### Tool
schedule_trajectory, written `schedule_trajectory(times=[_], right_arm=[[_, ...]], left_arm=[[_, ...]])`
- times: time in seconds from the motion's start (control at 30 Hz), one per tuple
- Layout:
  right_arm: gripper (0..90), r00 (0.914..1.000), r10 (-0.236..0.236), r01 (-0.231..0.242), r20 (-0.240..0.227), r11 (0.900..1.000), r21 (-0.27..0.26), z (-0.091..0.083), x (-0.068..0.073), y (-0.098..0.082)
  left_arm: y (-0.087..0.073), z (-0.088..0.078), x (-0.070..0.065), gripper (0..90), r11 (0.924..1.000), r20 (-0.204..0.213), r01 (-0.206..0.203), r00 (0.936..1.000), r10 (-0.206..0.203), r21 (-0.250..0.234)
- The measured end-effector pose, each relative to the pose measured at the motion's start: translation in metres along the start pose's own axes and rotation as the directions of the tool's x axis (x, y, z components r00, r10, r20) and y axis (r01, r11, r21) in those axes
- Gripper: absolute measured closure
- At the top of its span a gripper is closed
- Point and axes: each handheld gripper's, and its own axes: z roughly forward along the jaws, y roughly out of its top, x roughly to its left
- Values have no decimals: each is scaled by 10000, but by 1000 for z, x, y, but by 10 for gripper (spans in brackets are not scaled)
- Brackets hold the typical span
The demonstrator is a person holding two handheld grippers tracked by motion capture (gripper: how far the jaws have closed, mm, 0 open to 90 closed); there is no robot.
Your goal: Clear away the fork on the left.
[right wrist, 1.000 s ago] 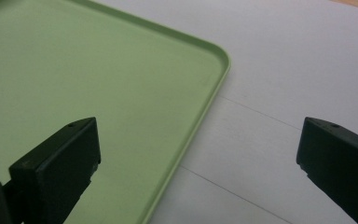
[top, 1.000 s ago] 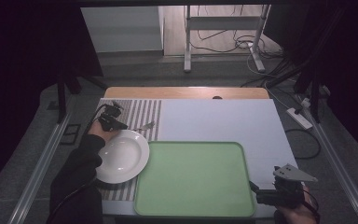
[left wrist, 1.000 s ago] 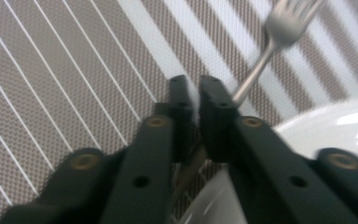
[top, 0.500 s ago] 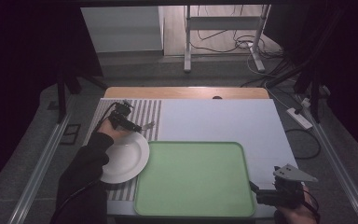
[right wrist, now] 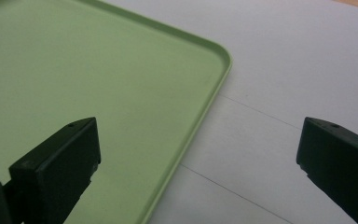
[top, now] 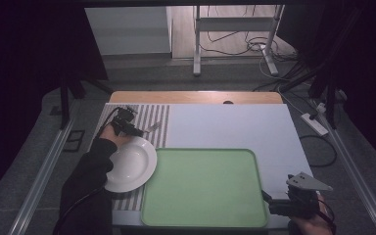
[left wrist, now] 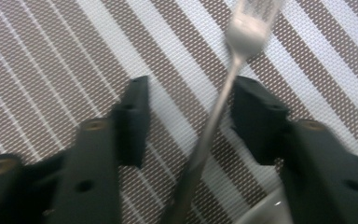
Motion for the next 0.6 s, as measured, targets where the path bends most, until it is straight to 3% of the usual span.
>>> schedule_trajectory(times=[0.03, 0.13, 0.33, 0.6], right_arm=[[0, 10000, 11, -11, 1, 10000, 7, 0, 0, 0], [0, 10000, 16, -16, -9, 10000, 27, 0, 0, 0], [0, 10000, -4, 4, 31, 10000, 81, 1, 0, 0], [0, 10000, -40, 40, -17, 10000, 54, 0, 1, 0]], left_arm=[[-2, -1, 2, 654, 10000, -4, 25, 10000, -25, -14], [-7, -3, 8, 803, 9998, 360, 202, 9992, -199, -75], [-10, -5, 15, 854, 9996, 846, 279, 9960, -274, -38], [-18, -12, 28, 856, 9984, 793, 559, 9953, -557, -5]])
